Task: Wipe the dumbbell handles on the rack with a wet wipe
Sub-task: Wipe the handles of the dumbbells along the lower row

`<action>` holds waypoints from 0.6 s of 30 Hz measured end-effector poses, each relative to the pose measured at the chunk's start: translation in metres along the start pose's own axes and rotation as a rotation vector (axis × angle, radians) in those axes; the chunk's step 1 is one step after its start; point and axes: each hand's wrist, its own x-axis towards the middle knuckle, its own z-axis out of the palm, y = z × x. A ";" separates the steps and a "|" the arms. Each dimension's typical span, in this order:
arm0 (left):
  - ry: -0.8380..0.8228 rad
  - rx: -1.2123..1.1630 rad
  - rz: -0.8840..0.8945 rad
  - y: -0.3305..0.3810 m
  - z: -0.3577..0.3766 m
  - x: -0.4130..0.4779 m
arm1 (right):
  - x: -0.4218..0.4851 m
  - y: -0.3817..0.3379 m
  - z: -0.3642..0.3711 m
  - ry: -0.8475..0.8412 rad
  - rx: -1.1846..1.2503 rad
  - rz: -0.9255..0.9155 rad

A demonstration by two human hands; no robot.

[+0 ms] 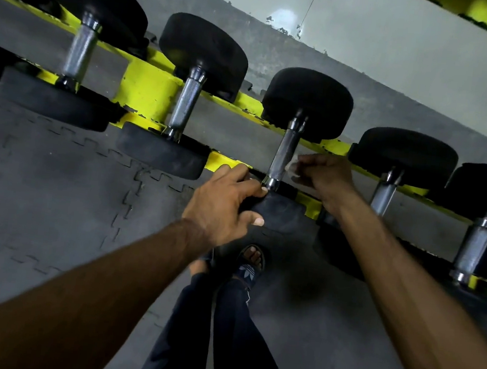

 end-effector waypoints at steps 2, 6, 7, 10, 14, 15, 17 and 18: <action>-0.014 -0.001 -0.003 0.000 -0.001 0.001 | -0.002 0.004 0.003 0.060 -0.107 -0.237; -0.033 0.014 0.007 0.001 -0.005 0.004 | -0.005 0.012 -0.003 -0.146 -0.635 -0.486; -0.047 0.023 0.008 0.001 -0.006 0.005 | -0.005 0.011 -0.006 -0.191 -0.673 -0.490; -0.097 0.042 0.014 -0.002 -0.010 0.010 | 0.002 0.009 -0.006 -0.055 -0.506 -0.478; -0.208 0.043 0.021 -0.001 -0.020 0.022 | 0.005 0.008 0.012 0.248 -0.287 -0.460; -0.239 0.041 0.020 0.000 -0.022 0.026 | 0.003 0.008 0.013 0.224 -0.359 -0.498; -0.272 0.030 0.011 0.000 -0.026 0.032 | -0.007 0.007 0.010 0.113 -0.586 -0.582; -0.277 0.022 0.007 -0.001 -0.026 0.034 | -0.010 0.008 0.008 0.066 -0.675 -0.615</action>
